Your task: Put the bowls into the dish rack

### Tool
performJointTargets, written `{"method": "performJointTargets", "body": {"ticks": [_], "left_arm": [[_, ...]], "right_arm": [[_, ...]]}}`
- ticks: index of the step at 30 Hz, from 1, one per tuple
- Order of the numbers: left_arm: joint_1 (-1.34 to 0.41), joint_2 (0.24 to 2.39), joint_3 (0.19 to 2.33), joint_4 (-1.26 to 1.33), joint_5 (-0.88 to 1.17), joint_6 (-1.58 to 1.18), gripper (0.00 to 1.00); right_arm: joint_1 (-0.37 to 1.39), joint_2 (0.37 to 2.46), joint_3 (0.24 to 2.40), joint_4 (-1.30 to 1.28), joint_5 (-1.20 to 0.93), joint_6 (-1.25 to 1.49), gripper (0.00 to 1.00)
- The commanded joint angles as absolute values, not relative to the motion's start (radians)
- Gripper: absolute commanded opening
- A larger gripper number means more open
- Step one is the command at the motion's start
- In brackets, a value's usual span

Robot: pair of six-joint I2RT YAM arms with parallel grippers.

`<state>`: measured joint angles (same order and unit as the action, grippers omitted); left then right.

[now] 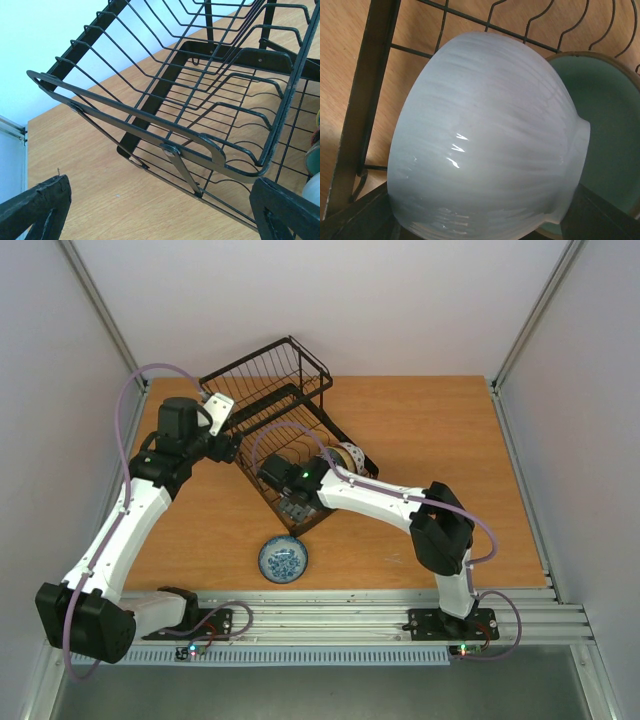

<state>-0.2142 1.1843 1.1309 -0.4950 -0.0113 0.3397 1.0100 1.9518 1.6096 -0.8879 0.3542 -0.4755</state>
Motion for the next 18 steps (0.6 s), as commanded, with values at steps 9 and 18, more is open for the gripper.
{"method": "performJointTargets", "body": {"ticks": [9, 18], "left_arm": [[-0.209, 1.192, 1.127, -0.460, 0.042, 0.327, 0.98], [-0.209, 1.197, 1.129, -0.465, 0.058, 0.325, 0.98]], "right_arm": [[1.015, 2.009, 1.674, -0.964, 0.370, -0.471, 0.42], [1.015, 1.990, 1.638, -0.958, 0.426, -0.441, 0.94]]}}
